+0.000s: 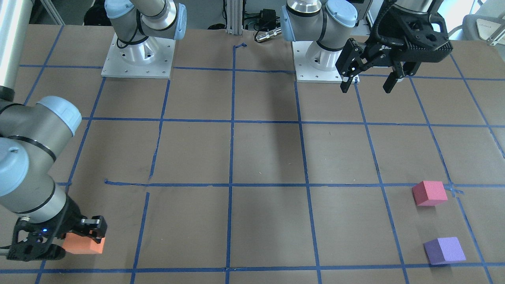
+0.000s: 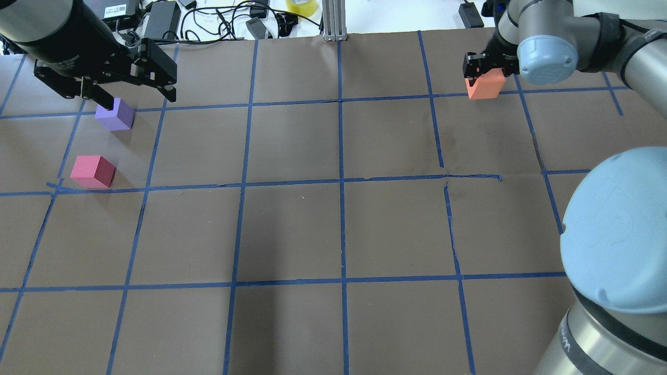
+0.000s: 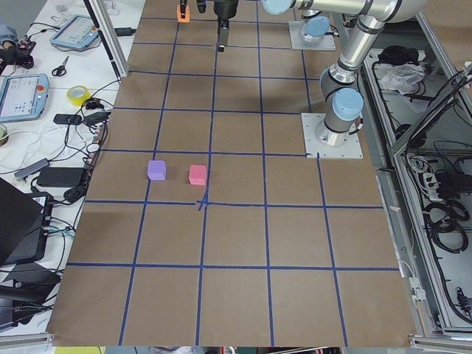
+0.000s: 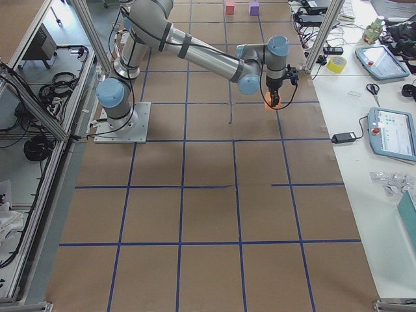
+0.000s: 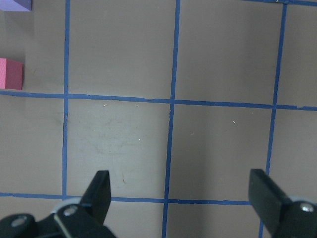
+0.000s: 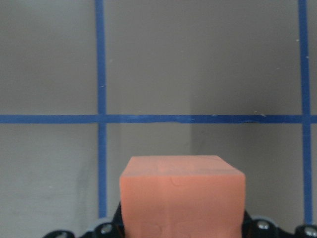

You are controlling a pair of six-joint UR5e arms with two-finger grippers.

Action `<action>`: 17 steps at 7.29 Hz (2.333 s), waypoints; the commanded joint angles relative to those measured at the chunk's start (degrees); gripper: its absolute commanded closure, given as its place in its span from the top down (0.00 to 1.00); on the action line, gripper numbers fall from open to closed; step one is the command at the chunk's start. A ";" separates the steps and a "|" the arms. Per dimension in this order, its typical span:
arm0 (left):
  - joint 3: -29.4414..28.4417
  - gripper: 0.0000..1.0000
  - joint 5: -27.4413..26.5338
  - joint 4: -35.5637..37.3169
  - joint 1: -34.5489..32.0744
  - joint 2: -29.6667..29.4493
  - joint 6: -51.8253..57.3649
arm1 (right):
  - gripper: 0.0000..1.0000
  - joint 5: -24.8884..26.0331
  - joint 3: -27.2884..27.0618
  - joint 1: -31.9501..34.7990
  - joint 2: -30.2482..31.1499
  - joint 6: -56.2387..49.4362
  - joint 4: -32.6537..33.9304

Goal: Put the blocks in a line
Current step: 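Carry the orange cube with the right gripper toward the table center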

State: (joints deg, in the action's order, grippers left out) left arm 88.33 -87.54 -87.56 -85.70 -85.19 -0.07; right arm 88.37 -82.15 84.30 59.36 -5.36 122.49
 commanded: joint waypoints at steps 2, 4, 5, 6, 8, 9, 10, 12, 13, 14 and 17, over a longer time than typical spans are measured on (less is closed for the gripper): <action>0.00 1.00 0.00 0.11 0.00 -0.06 -0.02 | 0.00 -0.21 0.23 13.05 0.14 19.64 -0.68; 0.00 1.00 0.00 0.11 0.00 0.11 0.24 | 0.00 -0.12 3.63 17.80 -3.18 19.77 -0.59; 0.00 1.00 0.00 0.11 0.00 0.03 0.42 | 0.00 0.05 7.23 20.96 -6.25 20.12 -0.50; 0.00 1.00 0.00 0.11 0.00 0.03 0.33 | 0.00 1.01 10.48 22.38 -8.71 19.25 -0.67; -0.09 1.00 -0.52 0.11 0.18 0.38 0.77 | 0.00 0.85 12.18 24.85 -12.41 19.50 -0.50; -0.09 1.00 -0.44 0.03 0.61 0.81 0.94 | 0.00 0.67 12.19 25.03 -12.78 19.59 -0.41; 0.00 1.00 -0.18 0.02 0.62 -0.23 0.69 | 0.00 0.41 12.19 25.04 -13.13 19.51 -0.41; -0.26 1.00 0.17 -0.06 0.62 -0.76 -0.11 | 0.06 0.23 13.49 25.04 -14.53 19.86 -0.15; -0.01 1.00 0.00 0.02 0.62 -1.02 -0.11 | 0.10 0.14 14.63 25.21 -15.84 19.86 -0.15; 0.08 1.00 0.09 0.11 0.36 -1.11 -0.11 | 0.13 0.14 15.26 25.65 -16.29 19.77 -0.15; 0.26 1.00 -0.01 0.11 0.35 -0.51 0.16 | 0.92 0.23 15.09 25.65 -16.21 19.68 0.03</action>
State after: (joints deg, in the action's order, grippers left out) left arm 88.56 -87.68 -87.46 -85.32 -86.13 0.02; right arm 88.58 -67.06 109.98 43.14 13.87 122.44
